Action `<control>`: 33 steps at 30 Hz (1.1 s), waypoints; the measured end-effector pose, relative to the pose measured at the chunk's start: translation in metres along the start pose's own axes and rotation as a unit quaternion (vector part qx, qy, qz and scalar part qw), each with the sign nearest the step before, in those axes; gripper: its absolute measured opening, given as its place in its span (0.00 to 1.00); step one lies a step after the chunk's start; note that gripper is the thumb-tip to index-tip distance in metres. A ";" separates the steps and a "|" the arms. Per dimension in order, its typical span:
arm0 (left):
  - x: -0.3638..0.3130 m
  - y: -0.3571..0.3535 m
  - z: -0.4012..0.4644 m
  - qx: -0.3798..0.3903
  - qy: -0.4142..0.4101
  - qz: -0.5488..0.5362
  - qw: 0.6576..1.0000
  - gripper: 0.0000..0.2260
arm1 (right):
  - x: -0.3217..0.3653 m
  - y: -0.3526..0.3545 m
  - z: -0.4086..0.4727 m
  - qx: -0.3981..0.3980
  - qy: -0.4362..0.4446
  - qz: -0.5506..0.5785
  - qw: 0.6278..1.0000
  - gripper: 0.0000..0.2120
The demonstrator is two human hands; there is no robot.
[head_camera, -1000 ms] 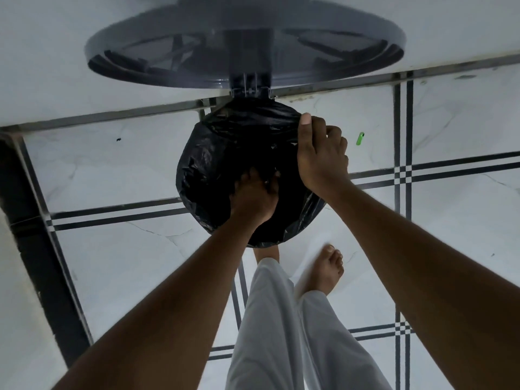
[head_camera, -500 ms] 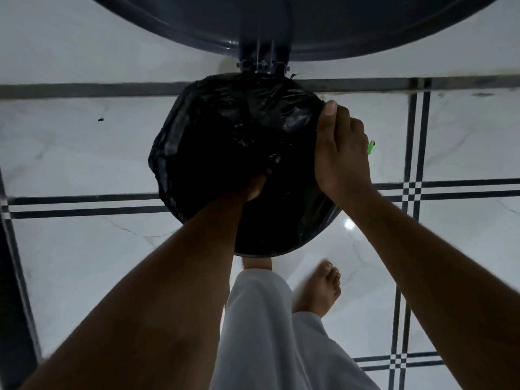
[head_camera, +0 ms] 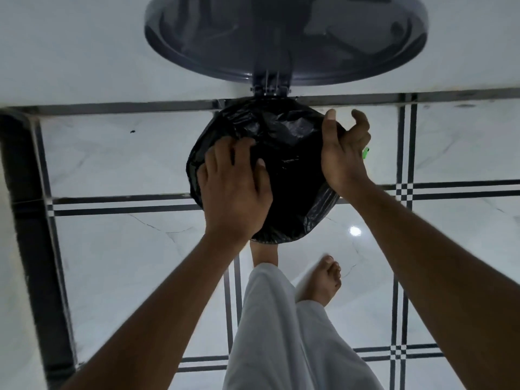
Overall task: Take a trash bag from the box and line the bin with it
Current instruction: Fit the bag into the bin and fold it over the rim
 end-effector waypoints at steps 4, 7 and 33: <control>0.028 0.002 0.015 0.043 0.148 -0.086 0.984 0.35 | -0.014 -0.001 0.002 0.005 -0.118 0.122 0.985 0.33; 0.040 0.001 0.037 0.055 0.181 -0.159 0.969 0.38 | -0.021 -0.007 0.009 0.021 -0.175 0.153 0.972 0.36; 0.032 -0.012 0.121 0.191 0.190 -0.049 0.962 0.28 | 0.039 -0.009 0.020 0.090 0.048 -0.138 0.985 0.23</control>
Point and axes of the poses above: each hand's wrist, its own z-axis towards the middle knuckle, its own y-axis out of the back of the hand, x = y × z, the point moved 6 cm from there along z, towards the middle knuckle, and after that the axes turned 14 degrees about -z, right-handed, at the moved point
